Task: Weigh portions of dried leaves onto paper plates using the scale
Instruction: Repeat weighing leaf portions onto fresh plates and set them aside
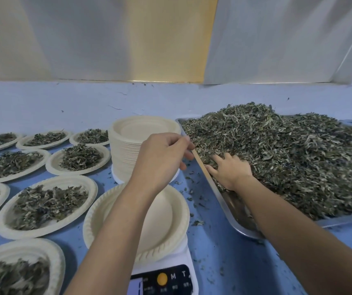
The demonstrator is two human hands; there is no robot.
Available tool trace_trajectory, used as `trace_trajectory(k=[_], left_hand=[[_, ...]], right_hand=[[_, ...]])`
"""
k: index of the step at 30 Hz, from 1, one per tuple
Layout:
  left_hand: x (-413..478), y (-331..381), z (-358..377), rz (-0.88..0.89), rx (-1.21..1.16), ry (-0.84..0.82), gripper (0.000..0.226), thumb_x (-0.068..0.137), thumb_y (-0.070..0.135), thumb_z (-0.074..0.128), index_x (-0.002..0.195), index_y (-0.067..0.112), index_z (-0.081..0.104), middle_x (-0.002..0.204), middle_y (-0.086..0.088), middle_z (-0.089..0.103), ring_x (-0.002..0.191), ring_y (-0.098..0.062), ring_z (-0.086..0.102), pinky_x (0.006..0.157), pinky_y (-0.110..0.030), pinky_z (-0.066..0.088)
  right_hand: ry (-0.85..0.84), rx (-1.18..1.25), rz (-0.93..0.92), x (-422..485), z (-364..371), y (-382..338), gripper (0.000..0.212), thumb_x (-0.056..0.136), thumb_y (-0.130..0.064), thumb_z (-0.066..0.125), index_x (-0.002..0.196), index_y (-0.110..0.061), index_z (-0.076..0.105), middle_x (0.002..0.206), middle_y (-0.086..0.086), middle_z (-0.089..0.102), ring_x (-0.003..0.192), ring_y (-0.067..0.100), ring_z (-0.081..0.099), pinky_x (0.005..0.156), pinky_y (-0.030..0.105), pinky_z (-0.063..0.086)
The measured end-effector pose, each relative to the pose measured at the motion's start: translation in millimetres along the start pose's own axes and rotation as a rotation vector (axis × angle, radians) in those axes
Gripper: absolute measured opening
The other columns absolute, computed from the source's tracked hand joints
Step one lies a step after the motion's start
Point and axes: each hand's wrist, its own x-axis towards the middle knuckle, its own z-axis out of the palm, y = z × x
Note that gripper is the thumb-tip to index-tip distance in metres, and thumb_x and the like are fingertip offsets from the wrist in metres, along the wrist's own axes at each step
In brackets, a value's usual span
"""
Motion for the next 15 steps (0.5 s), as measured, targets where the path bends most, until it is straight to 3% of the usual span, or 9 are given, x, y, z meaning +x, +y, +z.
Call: trace_trajectory(k=[3, 5, 7, 10, 15], left_hand=[[-1, 1, 2, -0.001, 0.016, -0.013, 0.026, 0.092, 0.026, 0.05, 0.077, 0.022, 0.072, 0.07, 0.009, 0.071, 0.051, -0.005, 0.058, 0.056, -0.022, 0.044], [-1, 1, 3, -0.001, 0.025, -0.017, 0.027, 0.092, 0.027, 0.05, 0.077, 0.022, 0.072, 0.07, 0.009, 0.071, 0.051, -0.004, 0.058, 0.054, -0.021, 0.046], [-1, 1, 4, -0.001, 0.033, -0.018, 0.027, 0.092, 0.027, 0.05, 0.077, 0.022, 0.072, 0.07, 0.009, 0.071, 0.051, -0.005, 0.058, 0.049, -0.019, 0.044], [-3, 1, 4, 0.003, 0.049, -0.022, 0.027, 0.092, 0.028, 0.05, 0.077, 0.022, 0.072, 0.07, 0.009, 0.071, 0.051, -0.006, 0.058, 0.049, -0.019, 0.044], [-4, 0, 5, 0.011, 0.076, -0.024, 0.027, 0.093, 0.028, 0.05, 0.078, 0.021, 0.072, 0.071, 0.007, 0.071, 0.052, -0.005, 0.058, 0.051, -0.019, 0.044]], right_hand=[[0.115, 0.089, 0.004, -3, -4, 2, 0.048, 0.095, -0.057, 0.031, 0.13, -0.026, 0.041, 0.127, 0.009, 0.047, 0.113, 0.031, 0.048, 0.068, 0.037, 0.037], [0.154, 0.084, 0.012, -5, -7, 3, 0.052, 0.094, -0.058, 0.032, 0.139, -0.032, 0.031, 0.131, 0.009, 0.043, 0.115, 0.031, 0.045, 0.065, 0.036, 0.036], [0.089, 0.037, 0.024, -8, -8, 3, 0.057, 0.093, -0.061, 0.029, 0.145, -0.036, 0.024, 0.137, 0.009, 0.04, 0.121, 0.031, 0.041, 0.069, 0.039, 0.037], [-0.001, 0.021, 0.056, -11, -10, -2, 0.053, 0.095, -0.058, 0.03, 0.136, -0.027, 0.04, 0.136, 0.011, 0.042, 0.123, 0.033, 0.039, 0.073, 0.041, 0.038], [-0.038, 0.081, 0.007, -18, -18, -5, 0.036, 0.1, -0.037, 0.041, 0.13, -0.016, 0.043, 0.13, 0.015, 0.043, 0.121, 0.036, 0.04, 0.082, 0.045, 0.044]])
